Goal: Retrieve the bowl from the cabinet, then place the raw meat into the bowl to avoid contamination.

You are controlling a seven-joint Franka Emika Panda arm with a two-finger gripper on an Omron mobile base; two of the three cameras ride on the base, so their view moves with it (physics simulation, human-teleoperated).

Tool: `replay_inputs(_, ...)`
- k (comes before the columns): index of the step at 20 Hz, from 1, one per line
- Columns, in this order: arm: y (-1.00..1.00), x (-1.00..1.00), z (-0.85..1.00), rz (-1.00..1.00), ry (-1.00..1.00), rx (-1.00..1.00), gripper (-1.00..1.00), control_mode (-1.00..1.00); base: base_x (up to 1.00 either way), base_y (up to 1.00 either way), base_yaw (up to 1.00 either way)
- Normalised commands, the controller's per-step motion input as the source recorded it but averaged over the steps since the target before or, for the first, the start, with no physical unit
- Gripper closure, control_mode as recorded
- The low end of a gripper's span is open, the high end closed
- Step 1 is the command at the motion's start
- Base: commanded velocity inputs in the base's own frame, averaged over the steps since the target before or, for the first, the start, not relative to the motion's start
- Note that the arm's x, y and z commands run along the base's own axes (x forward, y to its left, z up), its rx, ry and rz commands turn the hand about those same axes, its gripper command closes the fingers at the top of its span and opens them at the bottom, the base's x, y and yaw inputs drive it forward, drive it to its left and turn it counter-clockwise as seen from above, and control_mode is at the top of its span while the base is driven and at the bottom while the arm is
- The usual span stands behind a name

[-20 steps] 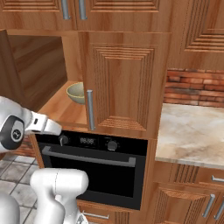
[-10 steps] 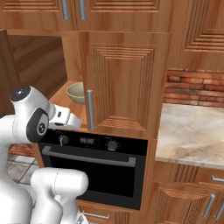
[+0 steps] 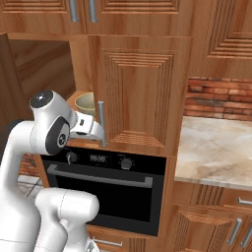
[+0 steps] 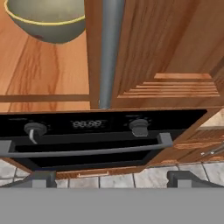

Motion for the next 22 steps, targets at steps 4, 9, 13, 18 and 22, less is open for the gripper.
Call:
replay_inputs(4, -0.10, 0.22, 0.18, -0.10, -0.12, 0.03, -1.00, -1.00, 0.00, 0.00, 0.00)
replay_inputs(9, -0.08, 0.25, 0.10, -0.09, -0.06, 0.04, -1.00, -1.00, 0.00, 0.00, 0.00)
replay_inputs(13, -0.07, 0.26, 0.10, -0.03, 0.00, 0.04, -1.00, -1.00, 0.00, 0.00, 0.00)
replay_inputs(18, 0.00, 0.23, 0.09, 0.06, 0.02, 0.07, -1.00, -1.00, 0.00, 0.00, 0.00)
replay_inputs(22, 0.00, 0.33, 0.00, 0.07, 0.05, 0.00, -1.00, -1.00, 0.00, 0.00, 0.00)
